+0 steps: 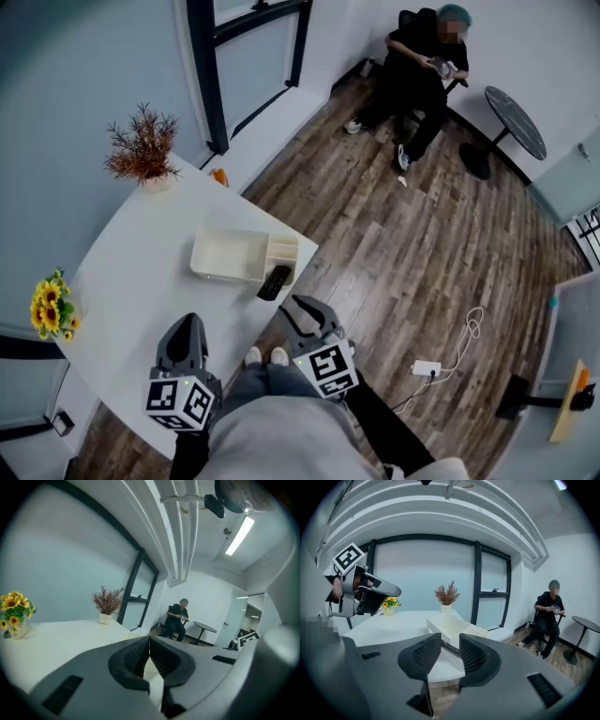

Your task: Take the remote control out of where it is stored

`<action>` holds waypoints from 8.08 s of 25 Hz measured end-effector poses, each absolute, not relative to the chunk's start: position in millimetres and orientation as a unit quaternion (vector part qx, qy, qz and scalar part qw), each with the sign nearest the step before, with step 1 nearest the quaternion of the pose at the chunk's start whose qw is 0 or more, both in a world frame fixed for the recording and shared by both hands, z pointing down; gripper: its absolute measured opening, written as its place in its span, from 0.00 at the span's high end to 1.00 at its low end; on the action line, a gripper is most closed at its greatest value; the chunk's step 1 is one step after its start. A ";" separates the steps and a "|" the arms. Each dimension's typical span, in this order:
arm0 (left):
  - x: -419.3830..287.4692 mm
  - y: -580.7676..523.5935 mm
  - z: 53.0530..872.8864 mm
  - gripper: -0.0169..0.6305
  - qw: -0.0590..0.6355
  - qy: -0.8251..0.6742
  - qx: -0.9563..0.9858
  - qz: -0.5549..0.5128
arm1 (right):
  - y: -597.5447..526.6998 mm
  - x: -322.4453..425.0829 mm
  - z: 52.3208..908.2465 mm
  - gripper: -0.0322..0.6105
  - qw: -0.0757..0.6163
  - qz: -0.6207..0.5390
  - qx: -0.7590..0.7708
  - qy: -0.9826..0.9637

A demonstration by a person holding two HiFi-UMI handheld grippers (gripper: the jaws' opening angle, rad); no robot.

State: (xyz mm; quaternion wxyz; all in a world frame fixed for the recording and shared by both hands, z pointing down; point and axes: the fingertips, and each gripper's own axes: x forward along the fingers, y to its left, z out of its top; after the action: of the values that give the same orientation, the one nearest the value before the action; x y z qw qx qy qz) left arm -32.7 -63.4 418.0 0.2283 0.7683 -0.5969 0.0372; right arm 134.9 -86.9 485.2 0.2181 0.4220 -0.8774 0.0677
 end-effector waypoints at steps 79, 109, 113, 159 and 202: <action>-64.3 -87.7 431.1 0.96 0.244 -0.598 0.763 0.028 | -125.5 103.1 531.0 0.80 0.325 -0.044 0.404 -0.854; -64.4 -88.1 431.7 0.96 0.246 -0.597 0.763 0.025 | -148.6 119.0 512.7 0.84 0.280 0.000 0.454 -0.846; -66.0 -88.1 432.1 0.96 0.246 -0.598 0.763 0.025 | -151.6 119.9 506.6 0.84 0.279 0.001 0.459 -0.844; -52.9 -85.7 426.2 0.96 0.245 -0.580 0.777 0.021 | -151.0 131.7 481.6 0.84 0.216 0.033 0.496 -0.841; -51.7 -86.6 426.8 0.96 0.247 -0.582 0.775 0.019 | -149.6 134.2 470.0 0.84 0.189 0.054 0.508 -0.839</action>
State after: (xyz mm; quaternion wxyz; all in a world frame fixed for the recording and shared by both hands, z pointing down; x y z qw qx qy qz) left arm -51.7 -86.6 426.8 0.2467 0.7748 -0.5818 0.0186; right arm 134.2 -149.6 470.0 0.1893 0.5080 -0.8386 0.0537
